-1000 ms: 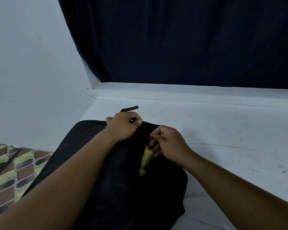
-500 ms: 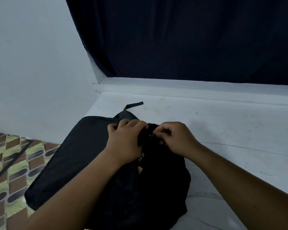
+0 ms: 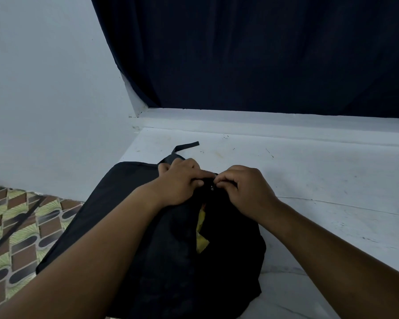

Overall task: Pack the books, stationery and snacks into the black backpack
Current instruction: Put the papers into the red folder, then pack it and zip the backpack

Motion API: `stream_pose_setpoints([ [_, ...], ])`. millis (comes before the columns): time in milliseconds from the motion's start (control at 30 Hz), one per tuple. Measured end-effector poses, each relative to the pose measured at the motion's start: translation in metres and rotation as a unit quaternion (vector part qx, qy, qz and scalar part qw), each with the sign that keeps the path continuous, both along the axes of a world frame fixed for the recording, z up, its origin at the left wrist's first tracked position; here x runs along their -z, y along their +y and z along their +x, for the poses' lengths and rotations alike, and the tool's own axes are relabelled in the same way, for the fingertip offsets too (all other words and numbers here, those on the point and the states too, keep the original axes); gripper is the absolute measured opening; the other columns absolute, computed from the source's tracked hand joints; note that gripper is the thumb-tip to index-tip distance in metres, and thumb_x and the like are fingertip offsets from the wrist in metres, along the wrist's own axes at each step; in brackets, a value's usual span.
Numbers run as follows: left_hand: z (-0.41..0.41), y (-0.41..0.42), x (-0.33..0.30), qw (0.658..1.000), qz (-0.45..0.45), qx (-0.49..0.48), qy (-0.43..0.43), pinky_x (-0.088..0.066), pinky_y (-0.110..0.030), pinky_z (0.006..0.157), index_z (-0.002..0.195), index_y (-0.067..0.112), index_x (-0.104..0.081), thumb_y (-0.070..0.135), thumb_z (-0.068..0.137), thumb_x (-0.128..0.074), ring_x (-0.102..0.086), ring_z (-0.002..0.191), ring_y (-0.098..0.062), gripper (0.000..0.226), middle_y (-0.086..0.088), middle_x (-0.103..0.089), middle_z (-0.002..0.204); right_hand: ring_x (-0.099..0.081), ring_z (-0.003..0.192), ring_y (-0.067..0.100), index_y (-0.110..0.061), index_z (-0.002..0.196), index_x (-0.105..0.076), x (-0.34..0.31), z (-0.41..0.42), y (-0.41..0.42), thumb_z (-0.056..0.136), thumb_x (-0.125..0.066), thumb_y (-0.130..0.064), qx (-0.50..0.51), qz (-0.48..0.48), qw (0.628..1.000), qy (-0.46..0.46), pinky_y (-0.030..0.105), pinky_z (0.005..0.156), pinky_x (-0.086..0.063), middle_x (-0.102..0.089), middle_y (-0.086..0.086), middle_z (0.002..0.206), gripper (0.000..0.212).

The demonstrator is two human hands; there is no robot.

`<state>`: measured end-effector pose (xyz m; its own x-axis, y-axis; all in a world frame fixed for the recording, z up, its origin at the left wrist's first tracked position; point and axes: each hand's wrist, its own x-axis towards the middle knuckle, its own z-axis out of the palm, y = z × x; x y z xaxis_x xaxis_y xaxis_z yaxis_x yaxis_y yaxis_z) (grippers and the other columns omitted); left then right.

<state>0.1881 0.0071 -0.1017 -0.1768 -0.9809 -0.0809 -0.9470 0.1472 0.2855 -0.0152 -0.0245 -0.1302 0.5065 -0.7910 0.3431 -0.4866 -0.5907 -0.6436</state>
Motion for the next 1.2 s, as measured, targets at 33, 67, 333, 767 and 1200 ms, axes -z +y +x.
stream_pose_setpoints([
  [33,-0.001,-0.003,0.002,1.0,0.008,0.009,-0.015,-0.017,-0.041,0.099,0.127,0.059,-0.055,0.033,0.103,-0.049,-0.032,0.116,-0.011,0.035,0.016,-0.048,0.112,-0.063,0.08,0.009,-0.022,0.091,-0.078,0.001,-0.001,0.001,0.089,-0.063,-0.015,0.003,-0.01,1.0,0.007,0.033,0.075,-0.055,-0.07,-0.008,0.087,0.017],
  [67,-0.002,-0.005,0.003,1.0,0.005,0.018,-0.025,-0.018,-0.041,0.098,0.123,0.057,-0.058,0.035,0.101,-0.052,-0.033,0.115,-0.012,0.032,0.014,-0.048,0.11,-0.063,0.08,0.01,-0.022,0.091,-0.078,0.002,-0.003,0.002,0.088,-0.063,-0.016,0.004,-0.011,1.0,0.012,0.036,0.074,-0.055,-0.069,-0.009,0.087,0.017],
  [333,0.007,-0.019,0.013,0.996,-0.084,-0.031,0.03,-0.02,-0.036,0.093,0.082,0.048,-0.065,0.031,0.09,-0.068,-0.046,0.11,-0.007,0.019,0.016,-0.059,0.099,-0.062,0.083,0.006,-0.019,0.086,-0.074,0.008,-0.008,0.021,0.089,-0.06,-0.005,-0.058,0.033,0.997,0.046,0.031,0.076,-0.055,-0.065,-0.012,0.089,0.02],
  [767,-0.016,0.059,0.005,0.998,0.03,0.061,-0.017,0.0,-0.044,0.12,0.15,0.051,-0.015,0.08,0.063,-0.058,0.002,0.151,-0.008,0.102,0.022,-0.007,0.163,-0.064,0.086,0.003,-0.025,0.084,-0.073,0.005,-0.011,0.045,0.088,-0.066,-0.01,-0.006,0.081,0.997,-0.002,0.035,0.081,-0.054,-0.068,-0.013,0.088,0.016],
  [1200,0.005,0.062,-0.003,0.992,0.086,0.097,-0.006,0.006,-0.041,0.119,0.14,0.054,-0.032,0.062,0.086,-0.06,0.011,0.151,-0.008,0.061,0.023,-0.001,0.165,-0.063,0.084,0.003,-0.022,0.085,-0.073,0.002,-0.009,0.067,0.089,-0.065,-0.01,0.034,0.067,0.997,0.006,0.032,0.079,-0.053,-0.067,-0.013,0.087,0.015],
])
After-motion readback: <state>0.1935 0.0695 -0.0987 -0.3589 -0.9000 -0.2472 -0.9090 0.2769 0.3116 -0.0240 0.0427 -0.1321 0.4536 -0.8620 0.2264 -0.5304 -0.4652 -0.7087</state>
